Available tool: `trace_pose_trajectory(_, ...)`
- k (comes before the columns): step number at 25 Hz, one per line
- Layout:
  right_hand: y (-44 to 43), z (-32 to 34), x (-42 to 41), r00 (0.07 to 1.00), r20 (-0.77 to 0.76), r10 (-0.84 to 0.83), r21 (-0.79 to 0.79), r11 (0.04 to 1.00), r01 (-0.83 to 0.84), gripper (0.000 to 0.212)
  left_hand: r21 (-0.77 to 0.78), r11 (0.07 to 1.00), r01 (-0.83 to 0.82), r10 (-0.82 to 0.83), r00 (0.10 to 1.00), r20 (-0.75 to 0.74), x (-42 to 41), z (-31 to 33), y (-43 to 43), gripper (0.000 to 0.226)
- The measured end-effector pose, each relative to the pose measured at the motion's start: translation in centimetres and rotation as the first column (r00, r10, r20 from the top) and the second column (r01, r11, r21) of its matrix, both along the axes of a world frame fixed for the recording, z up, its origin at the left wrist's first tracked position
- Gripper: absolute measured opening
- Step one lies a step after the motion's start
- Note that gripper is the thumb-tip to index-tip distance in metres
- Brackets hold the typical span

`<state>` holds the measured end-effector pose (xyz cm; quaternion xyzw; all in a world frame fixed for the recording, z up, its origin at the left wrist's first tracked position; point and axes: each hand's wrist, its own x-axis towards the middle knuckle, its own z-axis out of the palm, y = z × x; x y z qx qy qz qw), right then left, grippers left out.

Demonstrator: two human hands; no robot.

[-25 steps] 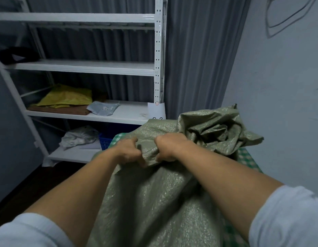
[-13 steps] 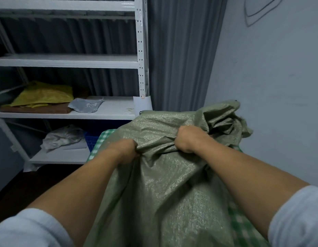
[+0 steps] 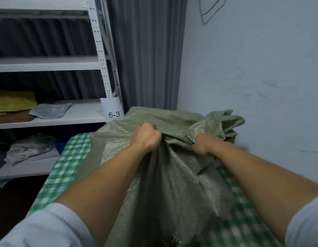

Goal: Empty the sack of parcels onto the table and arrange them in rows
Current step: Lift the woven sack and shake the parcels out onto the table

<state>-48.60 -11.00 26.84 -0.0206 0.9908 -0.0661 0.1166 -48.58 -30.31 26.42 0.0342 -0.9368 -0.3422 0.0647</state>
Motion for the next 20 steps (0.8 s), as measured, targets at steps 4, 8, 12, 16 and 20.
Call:
trace_pose_trajectory(4, 6.3, -2.3, 0.5, 0.993, 0.121, 0.004, 0.003, 1.000, -0.005, 0.022, -0.037, 0.999, 0.018, -0.018, 1.000, 0.006, 0.0, -1.7, 7.4, 0.012)
trace_pose_trajectory(8, 10.1, -2.8, 1.8, 0.967, 0.252, 0.049, 0.064, 0.996, -0.067, 0.026, -0.191, 0.976, 0.102, -0.106, 0.994, -0.009, 0.3, -3.2, 13.3, 0.010)
trace_pose_trajectory(12, 12.7, -2.3, 1.1, 0.990, 0.136, 0.023, 0.026, 0.999, -0.027, 0.016, -0.291, 0.942, 0.169, -0.173, 0.985, 0.012, 0.2, -4.1, 17.1, 0.007)
trace_pose_trajectory(16, 13.1, -2.0, -0.3, 0.988, -0.030, 0.150, -0.080, 0.985, -0.152, 0.046, -0.379, 0.901, 0.211, -0.235, 0.972, -0.016, 0.3, -5.7, 19.6, 0.008)
trace_pose_trajectory(20, 13.1, -2.3, -0.9, 0.978, 0.001, 0.210, -0.122, 0.970, -0.208, 0.027, -0.387, 0.884, 0.263, -0.270, 0.962, 0.037, 0.3, -6.3, 20.4, 0.022)
